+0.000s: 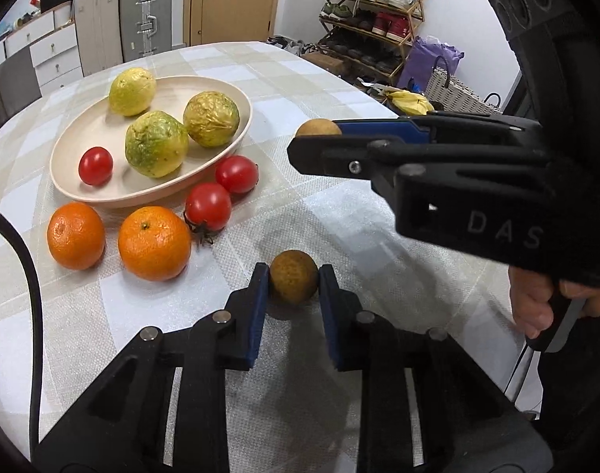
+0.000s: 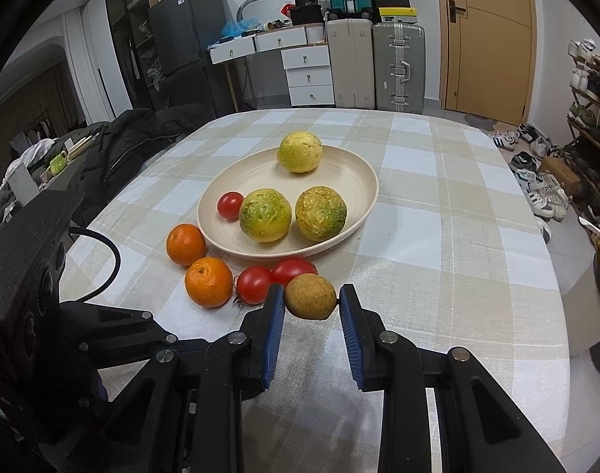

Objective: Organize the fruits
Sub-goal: 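Carry both brown fruits onto the white plate and open both tools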

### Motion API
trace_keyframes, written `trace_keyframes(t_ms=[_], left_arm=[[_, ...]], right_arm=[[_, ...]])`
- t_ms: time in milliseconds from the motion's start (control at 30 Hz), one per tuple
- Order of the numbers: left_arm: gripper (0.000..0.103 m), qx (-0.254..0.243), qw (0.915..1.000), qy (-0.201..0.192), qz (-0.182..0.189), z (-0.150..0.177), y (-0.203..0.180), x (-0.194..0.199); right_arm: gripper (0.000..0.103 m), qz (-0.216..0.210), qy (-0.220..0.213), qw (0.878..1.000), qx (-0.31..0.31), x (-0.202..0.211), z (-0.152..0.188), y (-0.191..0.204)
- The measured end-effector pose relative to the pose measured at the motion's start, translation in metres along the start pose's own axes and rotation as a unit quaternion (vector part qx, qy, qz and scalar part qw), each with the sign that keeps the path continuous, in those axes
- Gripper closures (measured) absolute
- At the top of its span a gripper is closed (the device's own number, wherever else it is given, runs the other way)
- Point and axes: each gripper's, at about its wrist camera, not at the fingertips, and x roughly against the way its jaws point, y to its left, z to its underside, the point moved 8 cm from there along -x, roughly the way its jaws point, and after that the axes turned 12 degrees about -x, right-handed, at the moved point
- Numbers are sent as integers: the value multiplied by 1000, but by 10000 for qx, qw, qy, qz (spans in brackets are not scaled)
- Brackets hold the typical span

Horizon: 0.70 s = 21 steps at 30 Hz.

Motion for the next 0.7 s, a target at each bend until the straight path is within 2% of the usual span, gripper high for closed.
trace_keyframes(t_ms=[267, 700], left_arm=[[80, 2, 9985, -443, -306, -12, 18, 28], [80, 491, 9911, -850, -902, -20, 93, 64]], right_arm=[[74, -37, -53, 10000, -36, 1, -2, 0], [74, -234, -144, 9996, 112, 1, -3, 19]])
